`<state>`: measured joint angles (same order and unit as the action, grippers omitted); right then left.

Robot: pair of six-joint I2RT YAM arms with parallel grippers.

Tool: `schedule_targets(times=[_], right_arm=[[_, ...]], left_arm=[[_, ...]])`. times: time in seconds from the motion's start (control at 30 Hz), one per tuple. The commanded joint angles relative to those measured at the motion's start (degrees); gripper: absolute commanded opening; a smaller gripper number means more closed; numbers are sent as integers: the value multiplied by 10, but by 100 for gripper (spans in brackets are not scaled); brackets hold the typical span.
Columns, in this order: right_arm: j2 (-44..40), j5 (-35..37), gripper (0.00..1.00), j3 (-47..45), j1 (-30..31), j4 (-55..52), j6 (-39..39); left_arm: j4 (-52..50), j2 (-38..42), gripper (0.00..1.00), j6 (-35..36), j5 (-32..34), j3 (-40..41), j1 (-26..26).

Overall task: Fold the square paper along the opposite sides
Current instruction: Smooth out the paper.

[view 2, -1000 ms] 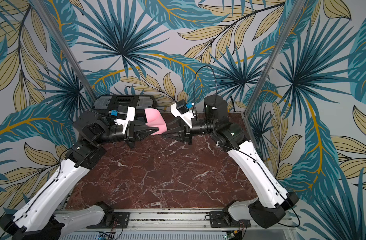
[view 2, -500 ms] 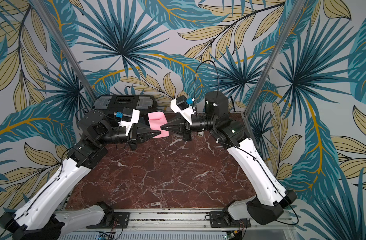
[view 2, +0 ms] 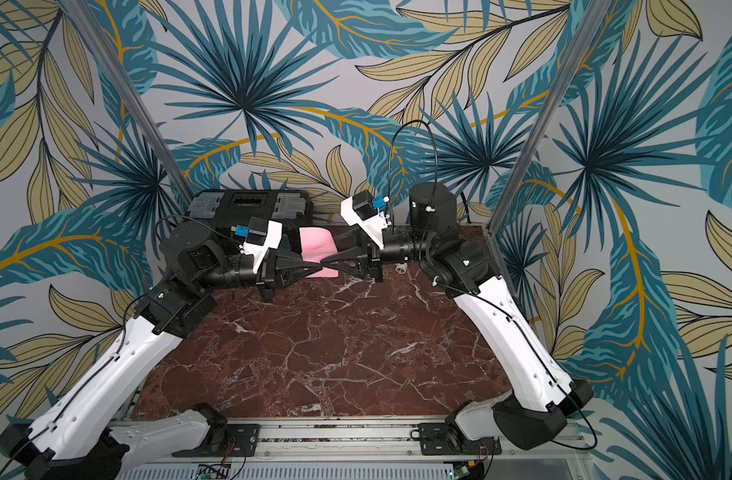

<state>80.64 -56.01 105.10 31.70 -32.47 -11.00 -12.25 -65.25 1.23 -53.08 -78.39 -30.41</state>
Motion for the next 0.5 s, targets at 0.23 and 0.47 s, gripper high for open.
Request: schedule_targets(times=[0.23,0.47], right_arm=[[-19,2,38,-24,2,-1,-15],[-17,5,13,-7,1,-1,-14]], left_arm=[[-4,12,0,11,5,-6,-2],[-4,4,0,9,3,-6,-2]])
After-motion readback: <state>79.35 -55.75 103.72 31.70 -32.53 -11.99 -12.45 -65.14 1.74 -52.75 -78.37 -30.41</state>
